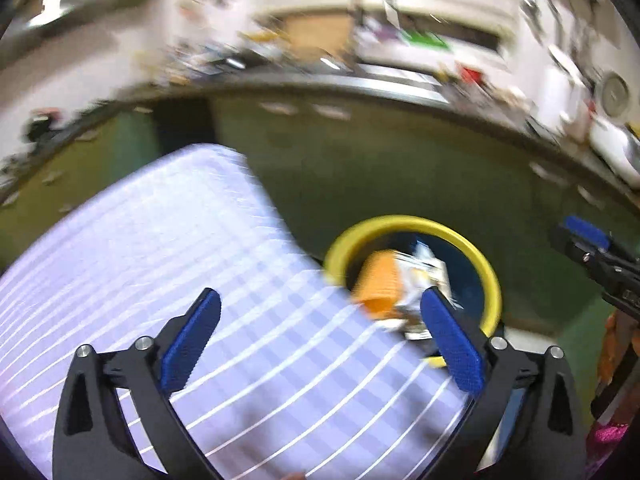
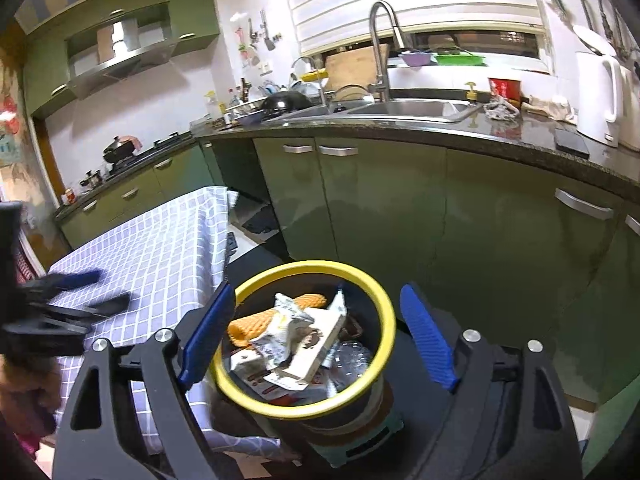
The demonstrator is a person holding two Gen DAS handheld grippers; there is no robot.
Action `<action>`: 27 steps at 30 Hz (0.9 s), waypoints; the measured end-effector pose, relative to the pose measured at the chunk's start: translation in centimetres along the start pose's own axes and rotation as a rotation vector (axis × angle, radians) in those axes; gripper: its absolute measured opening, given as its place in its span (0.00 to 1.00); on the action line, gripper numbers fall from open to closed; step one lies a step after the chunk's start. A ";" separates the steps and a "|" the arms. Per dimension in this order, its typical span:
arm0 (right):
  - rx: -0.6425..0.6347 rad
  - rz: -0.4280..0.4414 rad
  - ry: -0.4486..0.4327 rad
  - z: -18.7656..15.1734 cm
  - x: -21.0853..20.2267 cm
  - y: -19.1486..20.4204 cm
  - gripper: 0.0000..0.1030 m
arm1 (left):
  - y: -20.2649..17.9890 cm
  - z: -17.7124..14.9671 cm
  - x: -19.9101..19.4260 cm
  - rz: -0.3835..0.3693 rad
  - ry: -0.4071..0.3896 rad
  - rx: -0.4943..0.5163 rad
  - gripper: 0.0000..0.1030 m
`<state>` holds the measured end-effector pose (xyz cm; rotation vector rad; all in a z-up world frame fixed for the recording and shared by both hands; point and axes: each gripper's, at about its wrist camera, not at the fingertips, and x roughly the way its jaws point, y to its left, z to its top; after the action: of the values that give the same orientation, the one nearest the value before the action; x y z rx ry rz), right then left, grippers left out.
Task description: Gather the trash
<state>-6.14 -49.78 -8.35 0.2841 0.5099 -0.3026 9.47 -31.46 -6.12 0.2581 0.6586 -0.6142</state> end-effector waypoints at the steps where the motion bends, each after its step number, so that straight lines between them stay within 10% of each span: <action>1: -0.008 0.014 -0.001 0.0 -0.2 0.5 0.79 | 1.0 -0.4 -1.4 0.033 -0.017 -0.017 0.95; 15: -0.186 0.191 -0.066 -0.2 -3.9 10.7 0.93 | 11.6 -9.9 -20.0 0.452 -0.171 -0.273 0.95; 27: -0.228 0.206 -0.053 -0.7 -5.3 12.3 0.93 | 11.7 -13.0 -23.3 0.484 -0.213 -0.322 0.95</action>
<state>-6.50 -37.13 -3.93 0.1051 0.4543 -0.0504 -4.36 -6.37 -0.79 0.0439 0.4557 -0.0646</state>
